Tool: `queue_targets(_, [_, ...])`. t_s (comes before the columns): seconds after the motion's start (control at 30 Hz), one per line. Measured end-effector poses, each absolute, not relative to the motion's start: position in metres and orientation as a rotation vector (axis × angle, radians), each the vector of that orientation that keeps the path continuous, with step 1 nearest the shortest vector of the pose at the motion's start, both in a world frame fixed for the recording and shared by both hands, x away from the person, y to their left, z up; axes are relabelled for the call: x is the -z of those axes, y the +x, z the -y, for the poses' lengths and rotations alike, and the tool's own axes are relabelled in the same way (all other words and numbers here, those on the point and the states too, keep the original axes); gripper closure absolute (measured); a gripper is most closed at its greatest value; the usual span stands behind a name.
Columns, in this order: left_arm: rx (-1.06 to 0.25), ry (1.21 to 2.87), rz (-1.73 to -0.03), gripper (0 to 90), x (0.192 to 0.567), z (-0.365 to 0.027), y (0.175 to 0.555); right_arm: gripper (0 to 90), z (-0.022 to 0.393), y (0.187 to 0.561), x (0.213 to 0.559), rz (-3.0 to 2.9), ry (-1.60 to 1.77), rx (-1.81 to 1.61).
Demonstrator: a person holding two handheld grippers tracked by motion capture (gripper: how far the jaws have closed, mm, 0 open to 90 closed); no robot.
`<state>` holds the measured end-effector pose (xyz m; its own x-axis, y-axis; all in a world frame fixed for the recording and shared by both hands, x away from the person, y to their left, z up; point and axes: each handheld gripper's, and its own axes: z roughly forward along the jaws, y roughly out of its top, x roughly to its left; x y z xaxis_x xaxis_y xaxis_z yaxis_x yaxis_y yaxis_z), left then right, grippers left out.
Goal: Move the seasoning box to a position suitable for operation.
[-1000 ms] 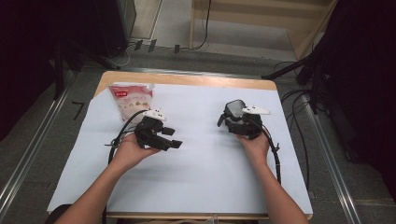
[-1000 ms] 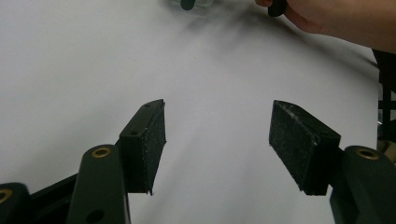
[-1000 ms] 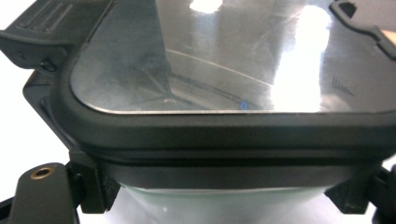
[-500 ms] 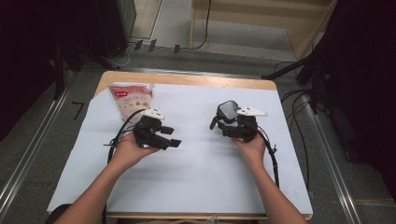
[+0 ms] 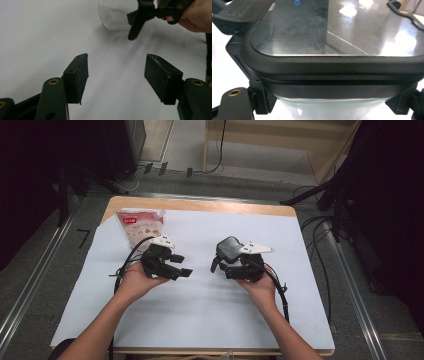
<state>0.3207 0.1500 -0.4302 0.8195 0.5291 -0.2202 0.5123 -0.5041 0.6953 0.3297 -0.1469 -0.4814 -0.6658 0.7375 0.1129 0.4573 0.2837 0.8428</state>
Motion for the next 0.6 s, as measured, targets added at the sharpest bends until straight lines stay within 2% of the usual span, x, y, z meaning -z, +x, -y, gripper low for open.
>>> queue_targets(0.6, [-0.013, 2.190, -0.773, 37.1, 0.433, -0.152, 0.321, 15.5, 0.109, 0.294, 0.507, -2.387, 0.955, -1.257])
